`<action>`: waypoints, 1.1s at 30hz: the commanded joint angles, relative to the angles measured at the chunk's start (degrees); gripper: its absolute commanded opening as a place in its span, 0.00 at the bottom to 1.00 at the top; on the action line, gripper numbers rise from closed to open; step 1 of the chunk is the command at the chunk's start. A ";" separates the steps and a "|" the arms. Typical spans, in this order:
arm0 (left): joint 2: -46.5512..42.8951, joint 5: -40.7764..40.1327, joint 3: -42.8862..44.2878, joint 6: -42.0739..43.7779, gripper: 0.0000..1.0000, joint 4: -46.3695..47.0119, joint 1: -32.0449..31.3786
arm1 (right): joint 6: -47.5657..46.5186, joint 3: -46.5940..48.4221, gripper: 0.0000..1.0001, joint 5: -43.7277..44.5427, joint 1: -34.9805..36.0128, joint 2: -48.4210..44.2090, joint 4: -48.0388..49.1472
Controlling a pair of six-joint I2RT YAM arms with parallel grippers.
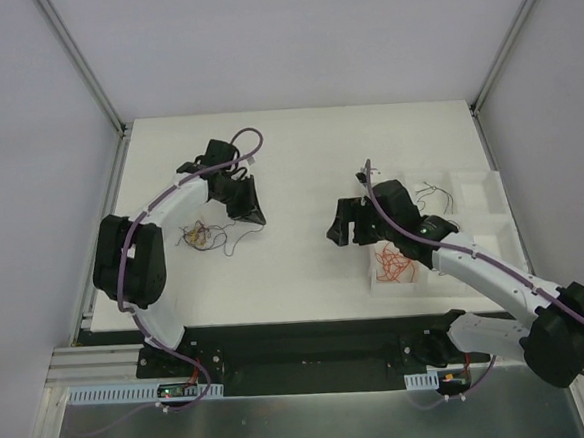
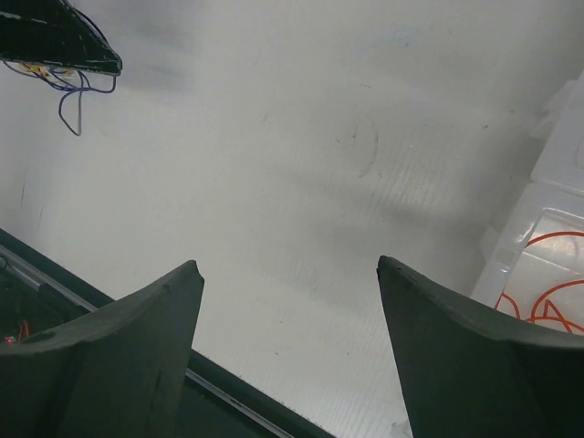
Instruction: Untangle the cables
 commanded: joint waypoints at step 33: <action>-14.74 -7.27 -12.64 -8.28 0.65 10.15 -8.58 | 6.99 8.44 0.76 -0.86 4.38 25.08 15.56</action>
